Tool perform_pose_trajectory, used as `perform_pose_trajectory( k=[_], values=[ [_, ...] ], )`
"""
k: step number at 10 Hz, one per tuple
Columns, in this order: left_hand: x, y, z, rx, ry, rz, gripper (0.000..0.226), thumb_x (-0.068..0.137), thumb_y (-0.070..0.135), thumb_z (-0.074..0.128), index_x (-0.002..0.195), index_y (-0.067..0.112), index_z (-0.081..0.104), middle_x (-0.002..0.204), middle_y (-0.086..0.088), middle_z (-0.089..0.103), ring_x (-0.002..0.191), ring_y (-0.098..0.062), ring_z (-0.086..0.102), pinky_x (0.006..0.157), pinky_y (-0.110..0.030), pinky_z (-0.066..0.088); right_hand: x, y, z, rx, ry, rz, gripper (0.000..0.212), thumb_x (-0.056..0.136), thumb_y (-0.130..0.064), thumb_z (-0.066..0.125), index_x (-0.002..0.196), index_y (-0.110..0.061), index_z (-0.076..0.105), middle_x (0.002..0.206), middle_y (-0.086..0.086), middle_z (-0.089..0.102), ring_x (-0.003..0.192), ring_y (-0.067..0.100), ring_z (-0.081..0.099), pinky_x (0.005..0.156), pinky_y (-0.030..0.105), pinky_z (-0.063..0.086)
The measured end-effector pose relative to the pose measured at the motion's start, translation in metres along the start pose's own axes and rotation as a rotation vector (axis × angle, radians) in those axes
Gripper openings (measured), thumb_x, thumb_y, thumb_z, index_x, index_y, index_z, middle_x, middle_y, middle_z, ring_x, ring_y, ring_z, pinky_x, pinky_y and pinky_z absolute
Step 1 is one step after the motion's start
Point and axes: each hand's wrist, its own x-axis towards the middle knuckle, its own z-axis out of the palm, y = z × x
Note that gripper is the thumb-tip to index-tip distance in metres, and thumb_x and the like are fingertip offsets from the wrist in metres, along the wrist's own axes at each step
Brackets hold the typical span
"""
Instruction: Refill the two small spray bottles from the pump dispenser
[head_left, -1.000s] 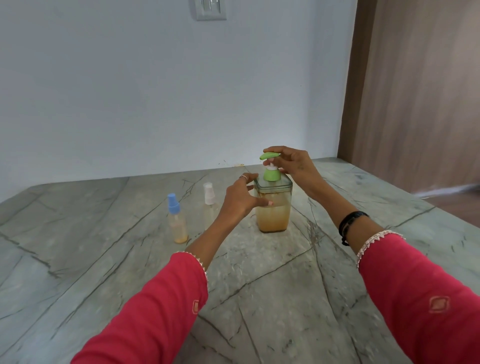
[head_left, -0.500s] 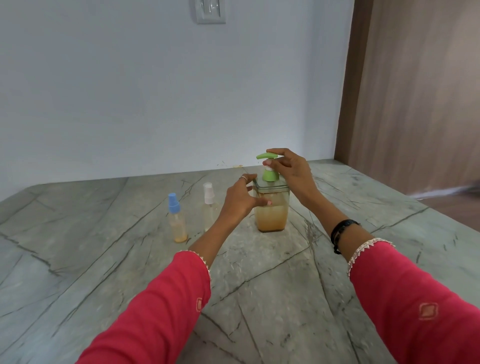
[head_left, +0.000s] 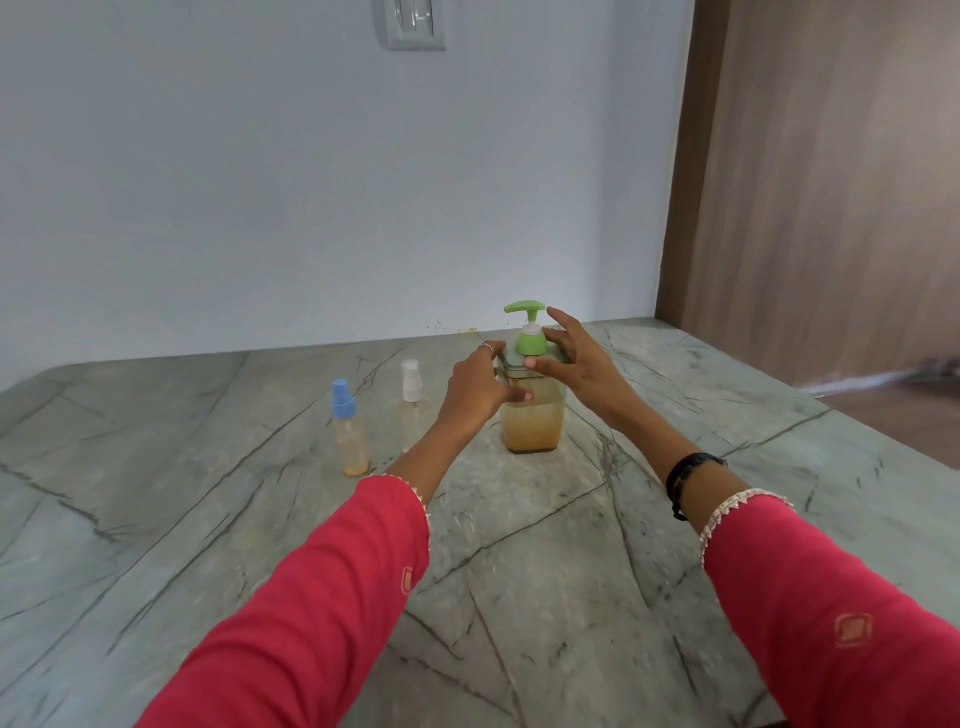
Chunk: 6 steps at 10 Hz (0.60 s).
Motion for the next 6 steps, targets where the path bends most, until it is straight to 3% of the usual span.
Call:
perform_pose_trajectory(
  k=[1, 3, 4, 5, 6],
  values=[
    [-0.001, 0.001, 0.001, 0.027, -0.003, 0.004, 0.084, 0.069, 0.010, 0.080, 0.140, 0.005, 0.035, 0.140, -0.016, 0.046, 0.125, -0.031, 0.048, 0.104, -0.042, 0.040, 0.000, 0.000, 0.001, -0.047, 0.027, 0.006, 0.075, 0.085, -0.022, 0.070, 0.148, -0.019, 0.028, 0.140, 0.004, 0.049, 0.118, 0.011, 0.049, 0.094, 0.020, 0.037],
    [-0.011, 0.005, 0.003, 0.088, 0.029, 0.030, 0.061, 0.074, 0.014, 0.076, 0.126, 0.004, 0.047, 0.124, -0.016, 0.057, 0.113, -0.031, 0.055, 0.091, -0.037, 0.044, -0.008, -0.008, 0.006, -0.208, 0.135, -0.031, 0.079, 0.086, -0.027, 0.070, 0.149, -0.014, 0.024, 0.145, 0.010, 0.043, 0.129, 0.019, 0.043, 0.094, 0.019, 0.030],
    [-0.023, 0.008, 0.004, 0.131, 0.093, 0.040, 0.065, 0.079, 0.013, 0.073, 0.134, 0.005, 0.040, 0.128, -0.015, 0.053, 0.116, -0.030, 0.052, 0.092, -0.037, 0.043, -0.017, -0.012, 0.006, -0.433, 0.194, -0.162, 0.067, 0.092, -0.023, 0.063, 0.148, -0.013, 0.027, 0.146, 0.008, 0.041, 0.131, 0.019, 0.041, 0.094, 0.019, 0.030],
    [-0.033, 0.009, 0.000, 0.158, 0.241, 0.159, 0.042, 0.088, 0.013, 0.061, 0.127, 0.009, 0.047, 0.121, -0.010, 0.055, 0.110, -0.024, 0.054, 0.085, -0.029, 0.044, -0.022, -0.022, 0.004, -0.685, 0.248, -0.423, 0.044, 0.099, -0.017, 0.050, 0.141, -0.012, 0.040, 0.140, 0.006, 0.047, 0.124, 0.019, 0.048, 0.091, 0.028, 0.043],
    [-0.037, 0.017, -0.013, 0.228, 0.349, 0.301, 0.023, 0.092, 0.011, 0.052, 0.115, 0.012, 0.056, 0.112, -0.004, 0.059, 0.104, -0.017, 0.055, 0.078, -0.022, 0.041, -0.014, -0.033, 0.008, -0.872, 0.170, -0.580, 0.037, 0.101, -0.012, 0.043, 0.137, -0.005, 0.047, 0.141, 0.011, 0.049, 0.133, 0.024, 0.043, 0.109, 0.031, 0.032]
  ],
)
